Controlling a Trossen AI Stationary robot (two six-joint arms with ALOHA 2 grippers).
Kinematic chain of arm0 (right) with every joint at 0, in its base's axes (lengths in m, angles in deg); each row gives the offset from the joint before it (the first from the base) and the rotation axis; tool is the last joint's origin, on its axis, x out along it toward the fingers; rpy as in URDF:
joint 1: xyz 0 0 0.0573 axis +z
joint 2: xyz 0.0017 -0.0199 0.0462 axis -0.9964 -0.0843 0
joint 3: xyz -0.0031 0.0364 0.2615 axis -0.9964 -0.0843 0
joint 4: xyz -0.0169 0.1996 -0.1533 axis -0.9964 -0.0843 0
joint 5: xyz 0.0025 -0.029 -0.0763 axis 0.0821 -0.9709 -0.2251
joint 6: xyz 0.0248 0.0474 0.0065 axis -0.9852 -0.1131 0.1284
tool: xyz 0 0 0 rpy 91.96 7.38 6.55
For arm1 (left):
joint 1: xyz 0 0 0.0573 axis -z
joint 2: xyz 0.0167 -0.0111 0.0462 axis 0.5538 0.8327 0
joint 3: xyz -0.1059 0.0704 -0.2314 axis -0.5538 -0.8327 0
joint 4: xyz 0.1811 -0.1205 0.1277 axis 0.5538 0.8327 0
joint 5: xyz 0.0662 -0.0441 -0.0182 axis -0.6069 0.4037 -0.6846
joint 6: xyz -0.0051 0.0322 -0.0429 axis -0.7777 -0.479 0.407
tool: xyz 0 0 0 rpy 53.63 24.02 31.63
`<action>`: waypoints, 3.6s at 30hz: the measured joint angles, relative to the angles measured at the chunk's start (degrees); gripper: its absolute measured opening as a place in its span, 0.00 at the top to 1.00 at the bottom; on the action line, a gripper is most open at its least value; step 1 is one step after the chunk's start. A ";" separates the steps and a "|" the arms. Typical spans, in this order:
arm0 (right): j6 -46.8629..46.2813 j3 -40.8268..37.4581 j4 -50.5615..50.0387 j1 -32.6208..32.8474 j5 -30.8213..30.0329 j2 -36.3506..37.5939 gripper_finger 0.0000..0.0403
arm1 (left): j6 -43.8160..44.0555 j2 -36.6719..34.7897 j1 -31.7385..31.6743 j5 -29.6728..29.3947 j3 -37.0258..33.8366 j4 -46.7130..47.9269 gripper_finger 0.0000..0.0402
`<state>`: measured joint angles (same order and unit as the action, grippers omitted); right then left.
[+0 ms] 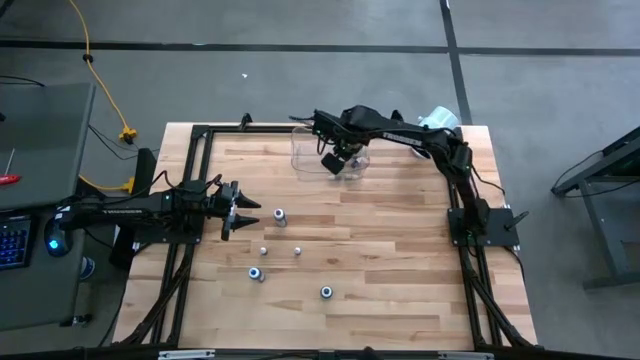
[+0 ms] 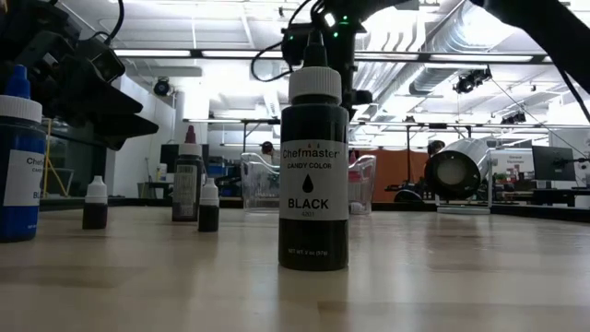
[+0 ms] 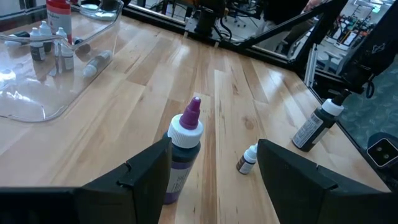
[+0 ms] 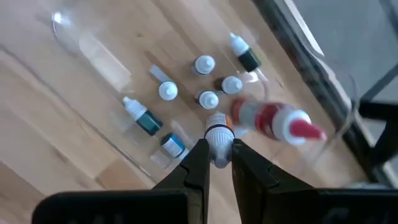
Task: Pick & Place food coloring
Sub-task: Put the small purple food coloring into the transparent container, then put the small black food coloring into the transparent container
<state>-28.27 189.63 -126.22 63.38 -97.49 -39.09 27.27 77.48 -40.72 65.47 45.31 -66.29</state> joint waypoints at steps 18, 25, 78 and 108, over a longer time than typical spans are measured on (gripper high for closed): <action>9.66 0.02 2.63 -3.12 7.39 -3.99 0.89 | 0.02 0.00 0.00 0.04 0.00 0.02 0.42; 9.66 0.02 2.26 -3.39 9.64 -5.54 0.89 | 0.02 0.00 -0.02 0.05 0.00 0.02 0.42; 9.03 0.12 2.45 -3.82 9.07 -8.74 0.80 | 0.02 0.00 -0.02 0.02 0.00 0.01 0.42; -2.25 0.11 4.16 13.39 6.76 6.47 0.79 | 0.02 0.01 -0.02 -0.01 0.00 0.02 0.42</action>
<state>-30.52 189.74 -122.06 76.77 -90.73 -32.62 27.29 77.49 -40.74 65.47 45.31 -66.28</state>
